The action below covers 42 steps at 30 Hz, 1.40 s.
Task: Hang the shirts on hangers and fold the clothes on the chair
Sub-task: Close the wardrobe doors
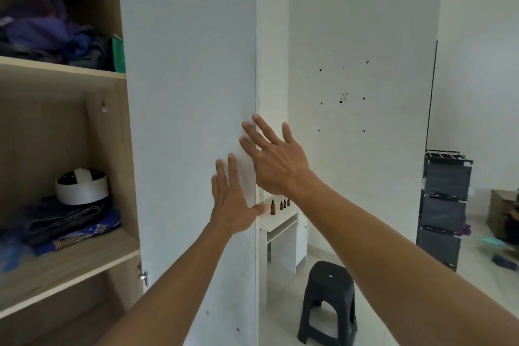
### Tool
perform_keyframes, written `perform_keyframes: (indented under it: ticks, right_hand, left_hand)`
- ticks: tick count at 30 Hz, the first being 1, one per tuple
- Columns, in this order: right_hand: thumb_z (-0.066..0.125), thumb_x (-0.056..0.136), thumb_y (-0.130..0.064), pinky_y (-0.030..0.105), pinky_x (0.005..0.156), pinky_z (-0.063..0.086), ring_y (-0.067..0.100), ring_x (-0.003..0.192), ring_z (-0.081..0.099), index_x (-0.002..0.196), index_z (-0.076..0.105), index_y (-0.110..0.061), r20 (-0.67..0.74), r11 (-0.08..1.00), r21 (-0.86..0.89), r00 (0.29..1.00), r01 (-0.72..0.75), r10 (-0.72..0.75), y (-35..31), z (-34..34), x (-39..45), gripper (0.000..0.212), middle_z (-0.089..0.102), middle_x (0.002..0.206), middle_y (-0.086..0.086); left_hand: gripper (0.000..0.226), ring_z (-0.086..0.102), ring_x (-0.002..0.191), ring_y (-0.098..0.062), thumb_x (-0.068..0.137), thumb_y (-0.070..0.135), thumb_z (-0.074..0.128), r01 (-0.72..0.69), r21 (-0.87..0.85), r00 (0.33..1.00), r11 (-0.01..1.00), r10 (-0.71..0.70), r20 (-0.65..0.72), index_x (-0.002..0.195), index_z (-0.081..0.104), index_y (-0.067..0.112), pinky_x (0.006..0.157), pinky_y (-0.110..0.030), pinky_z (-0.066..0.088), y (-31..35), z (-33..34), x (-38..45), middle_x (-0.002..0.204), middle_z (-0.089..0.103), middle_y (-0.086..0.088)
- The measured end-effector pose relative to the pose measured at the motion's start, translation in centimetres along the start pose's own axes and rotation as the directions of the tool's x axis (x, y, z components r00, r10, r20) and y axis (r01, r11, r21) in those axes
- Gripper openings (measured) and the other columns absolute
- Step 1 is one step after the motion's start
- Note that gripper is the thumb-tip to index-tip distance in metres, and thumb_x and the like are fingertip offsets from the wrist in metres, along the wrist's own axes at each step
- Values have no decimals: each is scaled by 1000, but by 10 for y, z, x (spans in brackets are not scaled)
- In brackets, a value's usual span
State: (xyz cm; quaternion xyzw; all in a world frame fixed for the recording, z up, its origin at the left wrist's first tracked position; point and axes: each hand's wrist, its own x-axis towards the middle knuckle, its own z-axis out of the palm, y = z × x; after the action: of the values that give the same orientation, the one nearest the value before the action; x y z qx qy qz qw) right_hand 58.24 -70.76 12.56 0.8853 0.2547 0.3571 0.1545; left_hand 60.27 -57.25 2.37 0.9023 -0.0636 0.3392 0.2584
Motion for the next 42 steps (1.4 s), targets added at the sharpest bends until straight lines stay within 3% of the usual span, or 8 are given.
perform_keyframes:
  ticks: [8,13,18,25,30,34,39,42]
  right_hand:
    - [35,101,-24,58,123,2,20,150,-28,161,9,-17,81,996,92,997,-16,8,8,-1,-4,66,-18,167,0]
    - [50,94,-21,56,123,10,23,155,-12,152,32,-16,3,981,195,1000,-11,11,-4,-2,-8,62,8,167,8]
    - [53,91,-15,41,105,39,29,134,41,134,55,-12,-191,897,431,981,94,-11,-45,-2,6,44,54,137,9]
    - [51,92,-16,40,87,48,30,121,51,133,55,-17,-141,661,694,953,287,-266,-139,11,24,41,56,130,7]
    - [53,93,-25,42,101,46,26,130,50,142,51,-23,-169,436,747,777,503,-607,-232,29,13,48,53,142,4]
    - [54,96,-20,37,105,43,30,133,49,138,54,-14,-180,210,821,590,531,-787,-303,19,-38,42,55,142,11]
    - [60,95,-26,32,108,37,30,135,47,141,53,-17,-310,-84,805,295,588,-904,-382,-30,-165,47,60,138,7]
    - [60,95,-26,28,102,39,25,130,50,139,53,-18,-367,-265,773,65,576,-928,-402,-80,-274,45,64,127,6]
  left_hand:
    - [126,-7,154,-27,79,56,75,86,74,960,994,-103,261,155,-22,28,124,-47,8,-13,-7,-14,166,-19,0]
    - [120,-2,154,-29,80,55,75,182,108,929,977,-207,307,155,-16,36,122,-49,12,-7,-33,-43,166,-15,0]
    - [106,10,152,-24,82,50,75,324,125,929,938,-340,147,158,3,33,119,-43,22,-24,-77,-65,167,4,1]
    - [79,38,139,-20,84,39,76,605,180,793,775,-607,-51,149,37,19,105,-27,33,-63,-135,-130,152,40,-1]
    - [71,39,140,-22,84,43,75,853,159,521,496,-811,-264,144,46,18,111,-31,32,-70,-161,-229,151,42,-3]
    - [60,51,127,-21,86,39,75,951,99,309,294,-869,-386,137,53,17,101,-27,38,-34,-167,-328,142,50,-5]
    - [56,56,121,-20,83,39,78,995,-68,-93,-67,-838,-537,131,59,17,104,-29,42,67,-176,-482,135,56,-4]
    - [56,59,117,-20,83,40,78,938,-214,-347,-274,-741,-575,131,59,17,95,-23,42,163,-179,-581,128,61,-3]
